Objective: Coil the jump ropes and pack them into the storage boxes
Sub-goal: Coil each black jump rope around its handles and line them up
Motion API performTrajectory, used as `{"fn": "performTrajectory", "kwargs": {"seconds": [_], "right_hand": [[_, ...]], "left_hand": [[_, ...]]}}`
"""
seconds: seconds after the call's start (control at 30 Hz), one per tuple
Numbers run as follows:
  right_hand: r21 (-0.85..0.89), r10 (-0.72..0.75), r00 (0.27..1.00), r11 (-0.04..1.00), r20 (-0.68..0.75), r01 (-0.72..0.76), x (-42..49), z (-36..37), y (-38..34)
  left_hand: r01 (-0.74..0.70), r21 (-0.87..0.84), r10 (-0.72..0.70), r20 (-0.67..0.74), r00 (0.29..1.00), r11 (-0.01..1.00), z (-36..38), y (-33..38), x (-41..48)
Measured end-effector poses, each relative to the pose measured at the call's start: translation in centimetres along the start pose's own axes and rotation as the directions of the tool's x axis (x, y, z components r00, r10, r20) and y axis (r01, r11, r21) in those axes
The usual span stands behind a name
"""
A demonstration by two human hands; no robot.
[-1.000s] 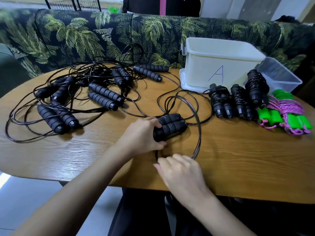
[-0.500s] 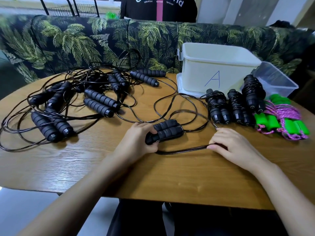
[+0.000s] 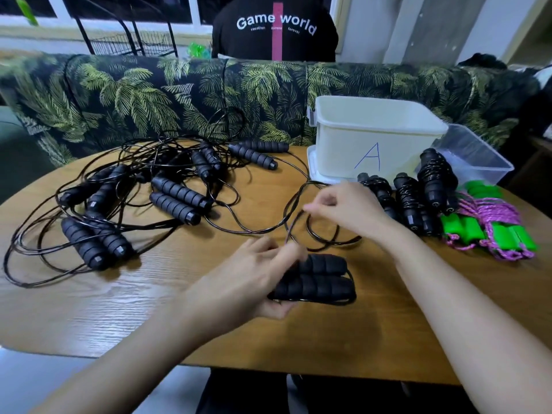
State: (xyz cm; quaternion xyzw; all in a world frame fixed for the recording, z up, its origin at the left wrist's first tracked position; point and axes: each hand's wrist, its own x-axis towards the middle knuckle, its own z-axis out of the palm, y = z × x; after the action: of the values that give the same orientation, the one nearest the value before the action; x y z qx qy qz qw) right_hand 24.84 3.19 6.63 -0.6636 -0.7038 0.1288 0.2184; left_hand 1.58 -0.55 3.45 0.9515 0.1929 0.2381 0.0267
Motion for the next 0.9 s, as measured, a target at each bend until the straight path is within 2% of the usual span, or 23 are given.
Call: {"fn": "performTrajectory", "kwargs": {"seconds": [0.1,0.2,0.27,0.37,0.47,0.6,0.7,0.8,0.9], "right_hand": [[0.037,-0.061,0.988,0.997,-0.139,0.067,-0.6,-1.2,-3.6],[-0.026,-0.094,0.971,0.996,-0.219,0.091,-3.1,-0.9,-4.9],[-0.035,-0.091,0.951,0.996,-0.296,0.084,-4.6,-0.5,-4.9],[-0.025,-0.028,0.929,0.999,-0.370,0.021,-5.6,-0.5,-3.9],[-0.032,0.033,0.923,0.998,-0.384,-0.049,-5.9,-0.6,-2.9],[0.134,0.065,0.935,0.991,-0.349,-0.018,-6.4,-1.0,-3.1],[0.206,0.026,0.943,0.977,-0.333,0.046,-7.9,0.3,-4.9],[0.181,-0.066,0.943,0.975,-0.326,0.131,-10.3,2.6,-5.9],[0.282,-0.042,0.961,0.952,-0.274,0.122,-12.3,3.9,-5.3]], "left_hand": [[0.142,0.118,-0.137,-0.050,0.989,0.983,0.1,-0.2,-0.4],[0.258,0.036,-0.252,-0.121,0.960,0.966,-0.2,-1.0,-0.9],[0.283,-0.056,-0.289,-0.162,0.944,0.957,-0.4,-0.8,-1.1],[0.271,-0.022,-0.271,-0.154,0.950,0.962,-0.3,0.3,-1.1],[0.243,0.033,-0.240,-0.088,0.967,0.969,0.4,0.5,-1.5],[0.253,0.044,-0.251,-0.035,0.967,0.967,0.9,0.7,-1.2],[0.333,-0.013,-0.333,-0.089,0.939,0.943,1.3,0.6,-0.4],[0.420,-0.109,-0.432,-0.124,0.893,0.901,1.2,0.2,0.4],[0.480,-0.124,-0.494,-0.139,0.858,0.869,0.5,0.1,1.1]]}}
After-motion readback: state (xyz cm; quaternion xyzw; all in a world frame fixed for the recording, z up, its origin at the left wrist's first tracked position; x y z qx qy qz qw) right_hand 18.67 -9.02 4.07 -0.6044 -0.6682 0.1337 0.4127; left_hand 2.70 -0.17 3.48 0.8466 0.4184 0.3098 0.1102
